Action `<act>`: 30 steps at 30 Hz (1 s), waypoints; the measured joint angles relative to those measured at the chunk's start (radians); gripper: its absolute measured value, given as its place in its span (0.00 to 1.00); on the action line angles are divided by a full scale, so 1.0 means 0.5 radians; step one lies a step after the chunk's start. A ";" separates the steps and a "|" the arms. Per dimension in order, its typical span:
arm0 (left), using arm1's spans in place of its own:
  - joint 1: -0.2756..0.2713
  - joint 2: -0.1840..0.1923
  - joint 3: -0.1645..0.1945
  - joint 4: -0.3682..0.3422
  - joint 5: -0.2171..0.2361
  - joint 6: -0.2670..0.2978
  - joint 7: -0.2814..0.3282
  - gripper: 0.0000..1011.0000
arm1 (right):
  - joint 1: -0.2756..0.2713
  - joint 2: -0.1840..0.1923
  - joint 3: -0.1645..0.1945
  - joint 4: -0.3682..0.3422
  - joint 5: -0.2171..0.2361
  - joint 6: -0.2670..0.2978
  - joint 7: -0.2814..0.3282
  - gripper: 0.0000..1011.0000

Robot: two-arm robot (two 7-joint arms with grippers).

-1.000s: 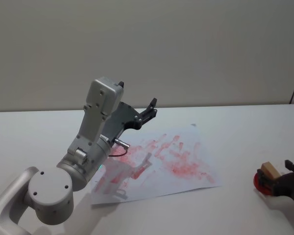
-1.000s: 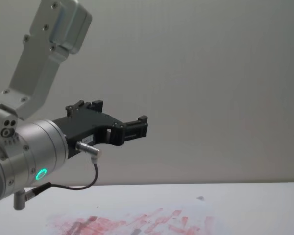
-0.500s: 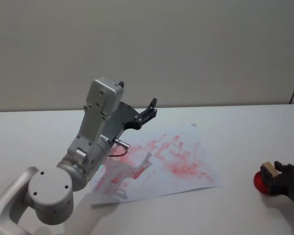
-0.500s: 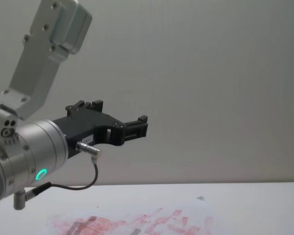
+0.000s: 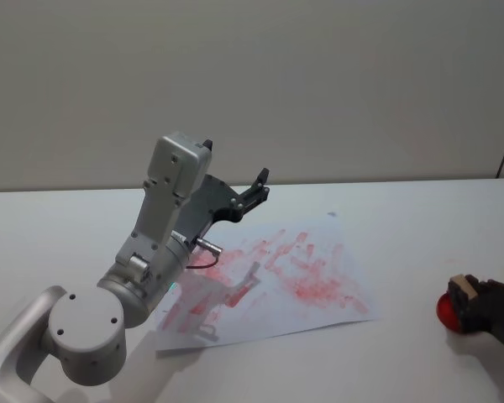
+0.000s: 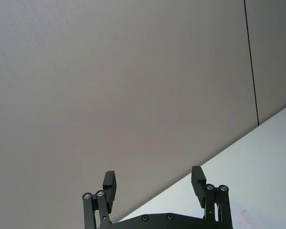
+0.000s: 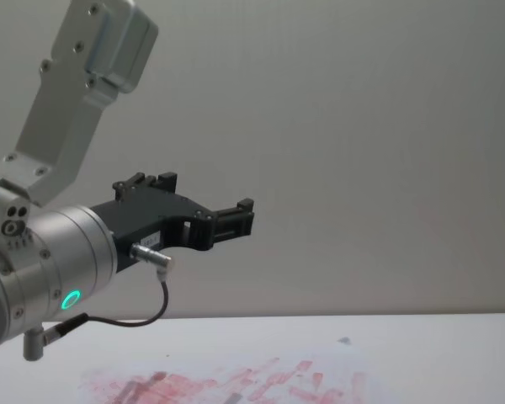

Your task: Use the one hand to pick up the stamp and affix it onto the A4 paper.

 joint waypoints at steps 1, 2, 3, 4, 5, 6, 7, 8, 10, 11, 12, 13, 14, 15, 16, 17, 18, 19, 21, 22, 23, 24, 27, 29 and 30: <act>0.000 0.000 0.000 0.000 0.000 0.000 0.000 0.99 | 0.003 -0.001 0.000 0.000 -0.002 -0.006 0.002 0.21; 0.000 0.000 0.000 0.000 0.000 0.000 0.000 0.99 | 0.008 -0.003 0.000 -0.001 -0.006 -0.020 0.008 0.21; 0.000 0.000 0.000 0.000 0.000 0.000 0.000 0.99 | 0.012 -0.005 0.000 -0.001 -0.007 -0.027 0.011 0.21; 0.000 0.000 0.000 0.000 0.000 0.000 0.000 0.99 | 0.016 -0.007 -0.001 -0.001 -0.009 -0.036 0.016 0.21; 0.000 0.000 0.000 0.000 0.000 0.000 0.000 0.99 | 0.025 -0.012 -0.002 -0.001 -0.013 -0.054 0.027 0.21; 0.000 0.000 0.000 0.000 0.000 0.000 0.000 0.99 | 0.031 -0.014 -0.003 -0.001 -0.015 -0.064 0.034 0.21; 0.000 0.000 0.000 0.000 0.000 0.000 0.000 0.99 | 0.034 -0.016 -0.004 -0.001 -0.017 -0.075 0.041 0.21; 0.000 0.000 0.000 0.000 0.000 0.000 0.000 0.99 | 0.051 -0.025 -0.008 -0.001 -0.022 -0.099 0.059 0.21; 0.000 0.000 0.000 0.000 0.000 0.000 0.000 0.99 | 0.068 -0.034 -0.012 0.003 -0.027 -0.126 0.085 0.21; 0.000 0.000 0.000 0.000 0.000 0.000 0.000 0.99 | 0.084 -0.042 -0.017 0.009 -0.032 -0.145 0.102 0.21; 0.000 0.000 0.000 0.000 0.000 0.000 0.000 0.99 | 0.096 -0.049 -0.019 0.013 -0.034 -0.160 0.118 0.21; 0.000 0.000 0.000 0.000 0.000 0.000 0.000 0.99 | 0.102 -0.053 -0.021 0.017 -0.037 -0.173 0.132 0.21; 0.000 0.000 0.000 0.000 0.000 0.000 0.000 0.99 | 0.126 -0.068 -0.028 0.027 -0.042 -0.196 0.160 0.21; 0.000 0.000 0.000 0.000 0.000 0.000 0.000 0.99 | 0.136 -0.073 -0.031 0.034 -0.044 -0.208 0.176 0.21; 0.000 0.000 0.000 0.000 0.000 0.000 0.000 0.99 | 0.145 -0.078 -0.033 0.039 -0.046 -0.219 0.188 0.21; 0.000 0.000 0.000 0.000 0.000 0.000 0.000 0.99 | 0.160 -0.087 -0.038 0.048 -0.049 -0.233 0.207 0.21; 0.000 0.000 0.000 0.000 0.000 0.000 0.000 0.99 | 0.183 -0.101 -0.044 0.063 -0.052 -0.251 0.234 0.21; 0.000 0.000 0.000 0.000 0.000 0.000 0.000 0.99 | 0.194 -0.108 -0.048 0.072 -0.055 -0.264 0.250 0.21; 0.000 0.000 0.000 0.000 0.000 0.000 0.000 0.99 | 0.236 -0.133 -0.062 0.107 -0.061 -0.290 0.307 0.21; 0.000 0.000 0.000 0.000 0.000 0.000 0.000 0.99 | 0.248 -0.141 -0.066 0.119 -0.064 -0.298 0.324 0.21; 0.000 0.000 0.000 0.000 0.000 0.000 0.000 0.99 | 0.262 -0.149 -0.071 0.132 -0.066 -0.306 0.342 0.21; 0.000 0.000 0.000 0.000 0.000 0.000 0.000 0.99 | 0.288 -0.165 -0.080 0.159 -0.072 -0.320 0.380 0.21; 0.000 0.000 0.000 0.000 0.000 0.000 0.000 0.99 | 0.347 -0.201 -0.101 0.228 -0.088 -0.339 0.464 0.21; 0.000 0.000 0.000 0.000 0.000 0.000 0.000 0.99 | 0.372 -0.215 -0.110 0.262 -0.099 -0.341 0.508 0.21; 0.000 0.000 0.000 0.000 0.000 0.000 0.000 0.99 | 0.385 -0.222 -0.114 0.278 -0.105 -0.341 0.527 0.21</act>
